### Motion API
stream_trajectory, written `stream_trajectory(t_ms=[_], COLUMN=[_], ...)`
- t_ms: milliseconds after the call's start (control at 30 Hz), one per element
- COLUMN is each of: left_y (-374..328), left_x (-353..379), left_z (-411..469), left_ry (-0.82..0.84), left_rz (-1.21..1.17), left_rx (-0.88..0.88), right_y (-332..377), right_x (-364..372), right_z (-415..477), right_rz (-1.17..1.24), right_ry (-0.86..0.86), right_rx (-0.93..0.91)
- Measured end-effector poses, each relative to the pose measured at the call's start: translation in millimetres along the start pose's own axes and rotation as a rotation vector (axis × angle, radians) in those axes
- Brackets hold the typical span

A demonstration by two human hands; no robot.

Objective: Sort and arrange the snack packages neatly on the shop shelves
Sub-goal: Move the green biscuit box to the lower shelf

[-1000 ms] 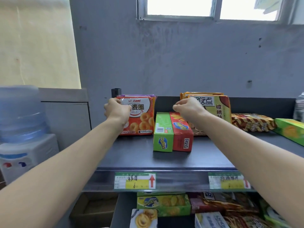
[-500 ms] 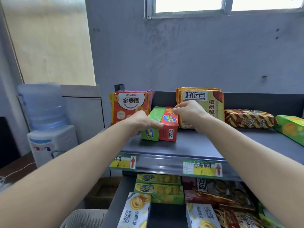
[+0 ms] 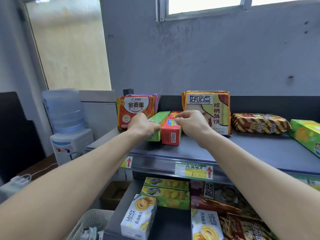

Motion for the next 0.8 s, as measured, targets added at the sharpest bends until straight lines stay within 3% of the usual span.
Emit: stream_trajectory(t_ms=[233, 567, 800], left_y=[-1, 11, 61], left_x=[-31, -104, -171], left_z=[-32, -79, -126], left_ry=[-0.066, -0.079, -0.04], left_rz=[-0.126, -0.311, -0.438], left_rx=[0.005, 0.025, 0.019], right_y=[-2, 39, 60], right_x=[5, 10, 43], right_z=[-16, -48, -91], right_rz=[0.105, 0.072, 0.058], right_ry=[-0.014, -0.036, -0.062], right_rx=[-0.036, -0.058, 0.05])
Point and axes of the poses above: each hand's wrist, its own z-axis towards the middle knuckle, its own x-axis out of the palm, y = z × x, the point moved 7 cm from there along z, towards the middle knuckle, and after that the axes turned 2 degrees about x, right-handed, at the moved point
